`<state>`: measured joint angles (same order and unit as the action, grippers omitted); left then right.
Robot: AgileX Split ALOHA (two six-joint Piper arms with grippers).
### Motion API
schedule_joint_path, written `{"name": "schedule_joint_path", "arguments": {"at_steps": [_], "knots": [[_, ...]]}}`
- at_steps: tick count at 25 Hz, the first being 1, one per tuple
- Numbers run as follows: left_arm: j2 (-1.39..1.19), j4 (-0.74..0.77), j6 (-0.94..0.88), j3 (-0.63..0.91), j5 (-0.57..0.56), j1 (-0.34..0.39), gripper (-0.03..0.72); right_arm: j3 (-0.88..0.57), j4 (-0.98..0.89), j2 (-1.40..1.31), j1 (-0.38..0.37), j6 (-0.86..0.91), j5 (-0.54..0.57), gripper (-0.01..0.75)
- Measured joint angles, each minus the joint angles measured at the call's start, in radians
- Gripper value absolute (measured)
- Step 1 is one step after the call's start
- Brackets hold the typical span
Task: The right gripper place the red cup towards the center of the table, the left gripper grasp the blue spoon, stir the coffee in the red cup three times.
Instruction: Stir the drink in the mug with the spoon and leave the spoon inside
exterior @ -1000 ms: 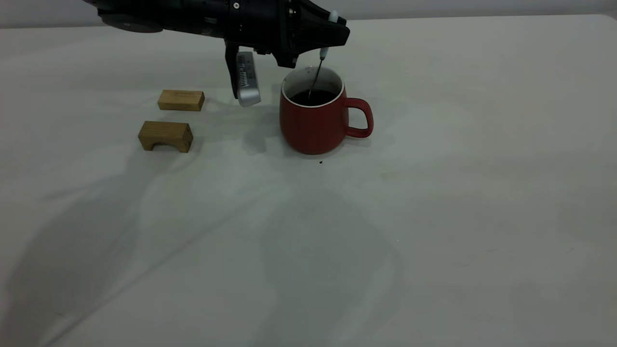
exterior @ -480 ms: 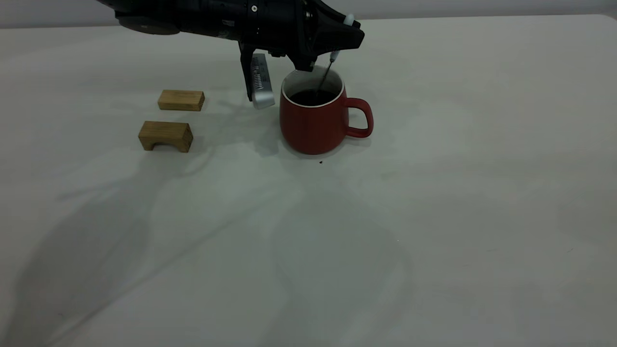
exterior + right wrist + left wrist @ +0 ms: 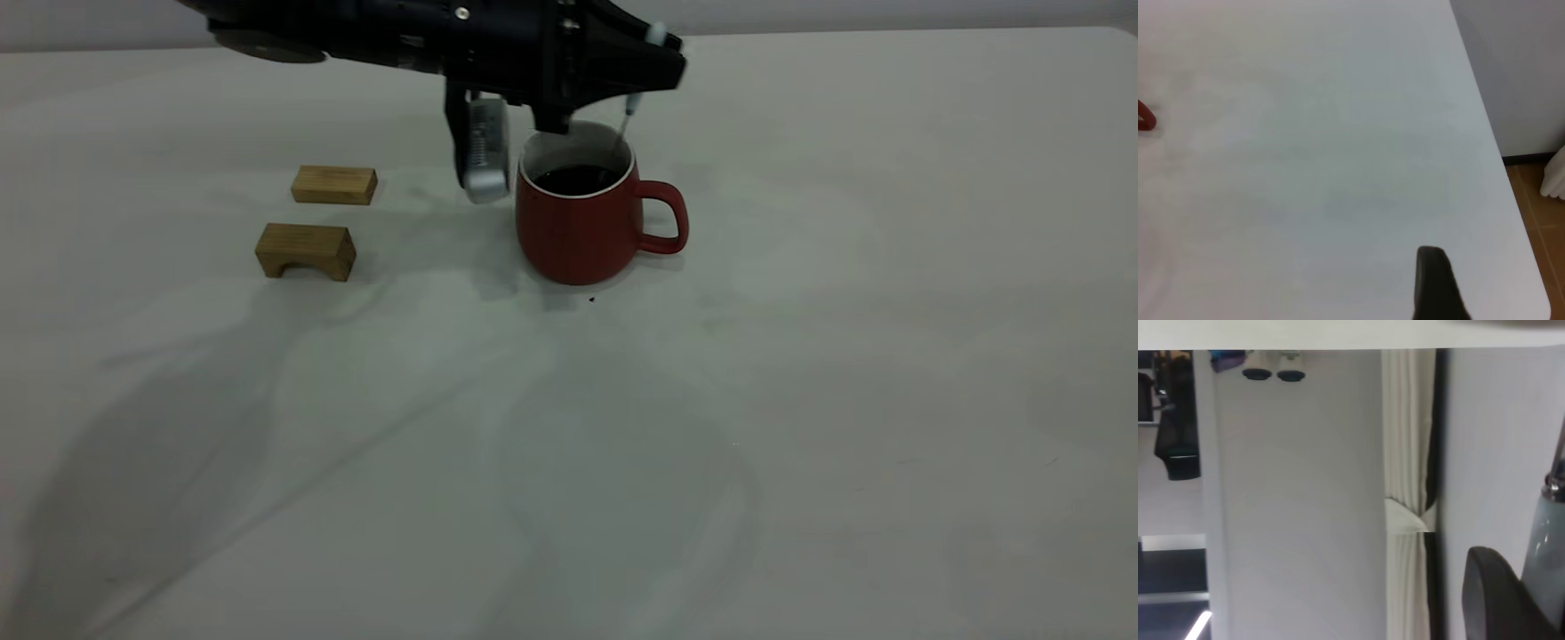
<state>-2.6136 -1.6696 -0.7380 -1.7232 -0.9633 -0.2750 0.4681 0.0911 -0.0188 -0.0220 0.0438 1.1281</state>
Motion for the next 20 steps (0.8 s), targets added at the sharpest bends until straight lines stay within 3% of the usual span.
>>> {"name": "schedule_joint_path", "arguments": {"at_steps": [4, 9, 15, 20], "knots": [[0.0, -0.038, 0.02, -0.001, 0.064, 0.008, 0.151, 0.0, 0.0, 0.0, 0.0, 0.0, 0.0, 0.491], [0.0, -0.043, 0.073, -0.016, 0.147, -0.035, 0.151, 0.0, 0.0, 0.0, 0.0, 0.0, 0.0, 0.491], [0.0, -0.012, 0.061, -0.019, 0.028, -0.036, 0.151, 0.0, 0.0, 0.0, 0.0, 0.0, 0.0, 0.491], [0.0, 0.113, -0.075, -0.02, -0.091, 0.03, 0.151, 0.0, 0.0, 0.0, 0.0, 0.0, 0.0, 0.491]]}}
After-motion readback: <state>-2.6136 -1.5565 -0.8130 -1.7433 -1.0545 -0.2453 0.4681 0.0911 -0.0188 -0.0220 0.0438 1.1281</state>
